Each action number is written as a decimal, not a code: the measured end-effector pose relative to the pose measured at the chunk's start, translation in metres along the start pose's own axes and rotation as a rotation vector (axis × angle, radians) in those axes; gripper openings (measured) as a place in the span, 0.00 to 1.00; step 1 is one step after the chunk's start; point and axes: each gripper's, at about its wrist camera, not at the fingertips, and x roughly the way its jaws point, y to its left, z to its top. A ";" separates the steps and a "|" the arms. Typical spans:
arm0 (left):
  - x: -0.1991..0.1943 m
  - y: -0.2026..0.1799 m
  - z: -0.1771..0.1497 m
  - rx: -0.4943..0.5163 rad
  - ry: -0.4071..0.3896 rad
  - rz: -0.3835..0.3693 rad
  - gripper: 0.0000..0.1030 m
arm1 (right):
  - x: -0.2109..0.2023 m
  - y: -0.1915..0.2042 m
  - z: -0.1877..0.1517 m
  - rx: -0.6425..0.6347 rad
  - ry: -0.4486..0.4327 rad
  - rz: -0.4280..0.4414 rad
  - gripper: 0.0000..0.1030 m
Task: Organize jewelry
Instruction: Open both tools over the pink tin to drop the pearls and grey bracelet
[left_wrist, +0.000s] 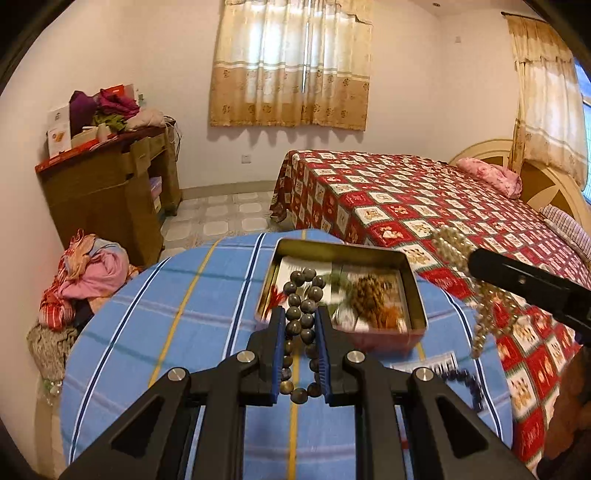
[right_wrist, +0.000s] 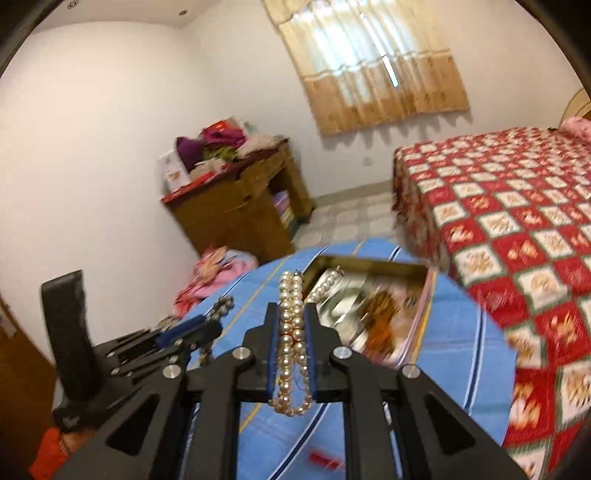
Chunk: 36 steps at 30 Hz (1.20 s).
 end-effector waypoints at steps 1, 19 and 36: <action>0.009 -0.002 0.004 0.007 0.003 0.005 0.15 | 0.005 -0.004 0.002 0.006 -0.002 -0.008 0.15; 0.146 -0.025 0.013 0.077 0.165 0.084 0.15 | 0.103 -0.065 -0.001 0.035 0.099 -0.177 0.15; 0.098 -0.022 0.022 0.034 0.172 0.145 0.75 | 0.021 -0.053 -0.001 0.167 -0.031 -0.137 0.60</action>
